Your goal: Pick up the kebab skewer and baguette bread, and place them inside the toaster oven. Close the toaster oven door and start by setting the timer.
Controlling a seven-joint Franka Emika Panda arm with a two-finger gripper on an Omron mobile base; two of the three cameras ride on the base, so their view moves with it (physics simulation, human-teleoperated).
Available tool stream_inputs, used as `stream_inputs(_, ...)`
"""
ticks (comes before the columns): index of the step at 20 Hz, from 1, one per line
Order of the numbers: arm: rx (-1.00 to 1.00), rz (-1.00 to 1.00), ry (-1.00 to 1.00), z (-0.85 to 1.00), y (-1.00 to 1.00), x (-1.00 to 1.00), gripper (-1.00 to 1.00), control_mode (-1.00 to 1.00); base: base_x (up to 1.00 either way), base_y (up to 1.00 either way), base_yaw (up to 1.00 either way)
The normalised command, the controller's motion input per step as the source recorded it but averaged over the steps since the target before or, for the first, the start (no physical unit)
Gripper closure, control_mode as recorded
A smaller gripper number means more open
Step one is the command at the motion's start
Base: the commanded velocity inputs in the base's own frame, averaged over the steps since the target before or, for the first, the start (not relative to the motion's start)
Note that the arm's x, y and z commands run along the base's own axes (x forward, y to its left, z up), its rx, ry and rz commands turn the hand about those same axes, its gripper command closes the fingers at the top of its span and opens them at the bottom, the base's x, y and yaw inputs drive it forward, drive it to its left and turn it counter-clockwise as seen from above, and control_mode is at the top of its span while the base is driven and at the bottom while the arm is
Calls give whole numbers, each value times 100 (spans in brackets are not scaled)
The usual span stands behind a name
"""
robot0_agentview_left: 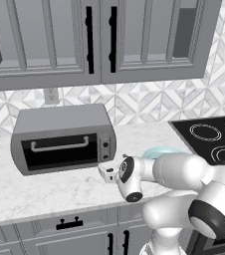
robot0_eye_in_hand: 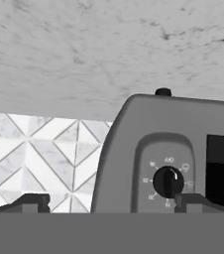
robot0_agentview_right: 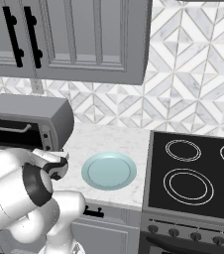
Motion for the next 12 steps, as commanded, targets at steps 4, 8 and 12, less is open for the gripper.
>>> stream_inputs(4,5,0,0,0,5,-1,-100,-100,0,0,0)
stream_inputs(8,3,0,0,0,6,0,-100,-100,0,0,0)
stream_inputs(12,1,0,0,0,12,0,-100,-100,0,0,0)
